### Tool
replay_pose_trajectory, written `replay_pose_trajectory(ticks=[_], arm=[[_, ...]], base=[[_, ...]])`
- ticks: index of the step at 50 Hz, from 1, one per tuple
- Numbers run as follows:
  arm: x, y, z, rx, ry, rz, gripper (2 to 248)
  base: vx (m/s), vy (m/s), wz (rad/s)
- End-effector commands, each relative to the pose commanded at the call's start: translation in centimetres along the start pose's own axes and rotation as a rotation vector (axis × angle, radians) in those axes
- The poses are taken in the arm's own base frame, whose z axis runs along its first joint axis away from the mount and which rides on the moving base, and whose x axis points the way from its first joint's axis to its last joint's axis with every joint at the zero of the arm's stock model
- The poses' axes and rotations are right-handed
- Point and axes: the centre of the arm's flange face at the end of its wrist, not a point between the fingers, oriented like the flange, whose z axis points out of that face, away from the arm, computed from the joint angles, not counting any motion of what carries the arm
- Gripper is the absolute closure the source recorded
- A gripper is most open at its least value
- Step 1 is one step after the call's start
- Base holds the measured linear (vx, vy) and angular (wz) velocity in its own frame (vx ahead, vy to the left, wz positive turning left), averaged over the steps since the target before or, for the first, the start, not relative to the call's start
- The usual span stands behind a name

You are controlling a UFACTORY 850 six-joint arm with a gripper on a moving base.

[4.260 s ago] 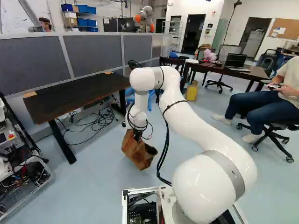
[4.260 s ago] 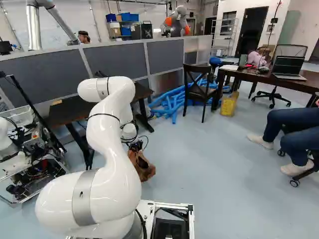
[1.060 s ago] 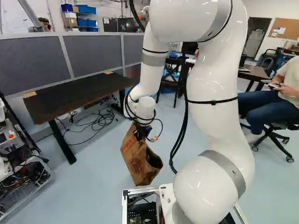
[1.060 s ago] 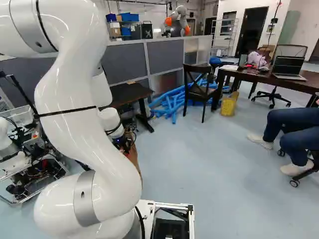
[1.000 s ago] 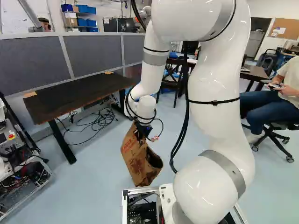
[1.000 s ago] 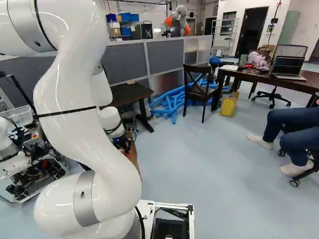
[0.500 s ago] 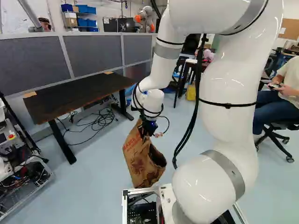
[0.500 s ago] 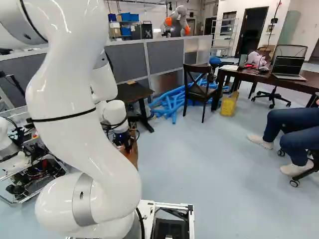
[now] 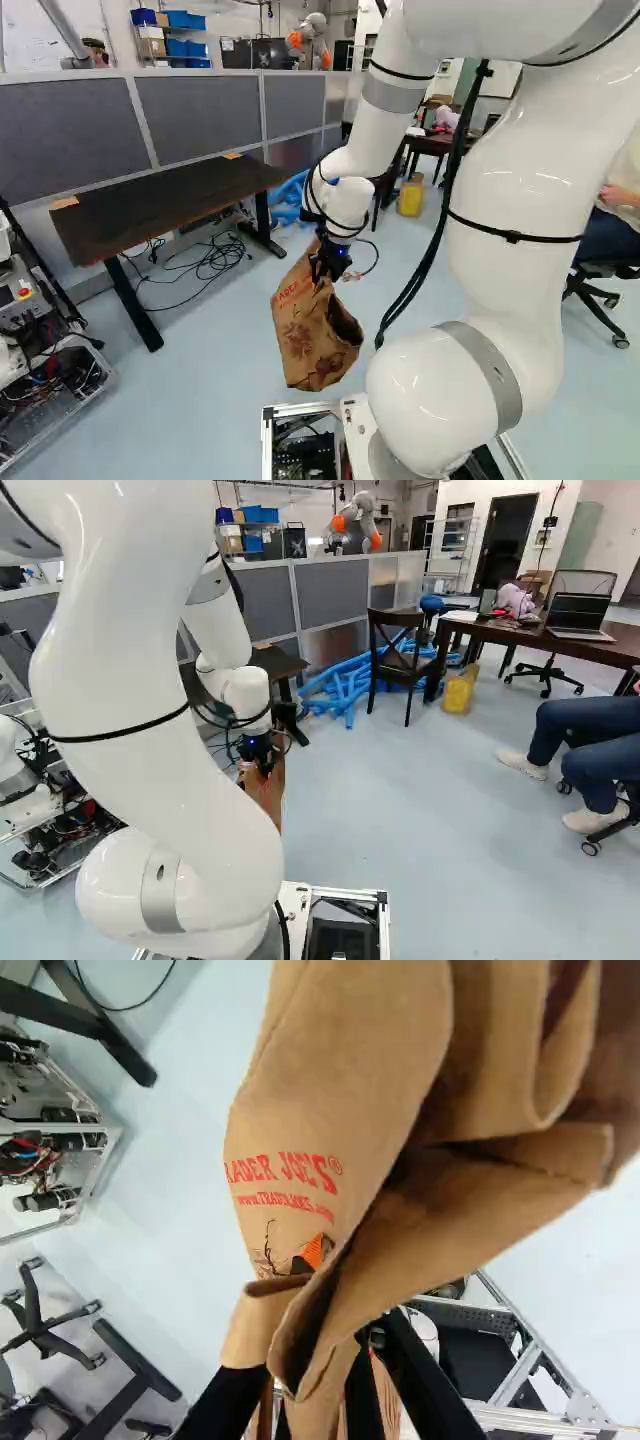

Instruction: Pick up the bag on the ground and place it on the table

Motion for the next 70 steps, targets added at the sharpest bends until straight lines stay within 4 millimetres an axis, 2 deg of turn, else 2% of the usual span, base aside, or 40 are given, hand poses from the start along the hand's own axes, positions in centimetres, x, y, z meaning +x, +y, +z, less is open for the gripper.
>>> replay_pose_trajectory(ticks=[25,70], arm=[[3.1,1.1,-3.4,0.002,0.098,0.009,223],[7.3,0.8,-8.9,0.027,0.059,-0.124,223]], base=[[0.000,0.000,0.000],[0.000,0.000,0.000]])
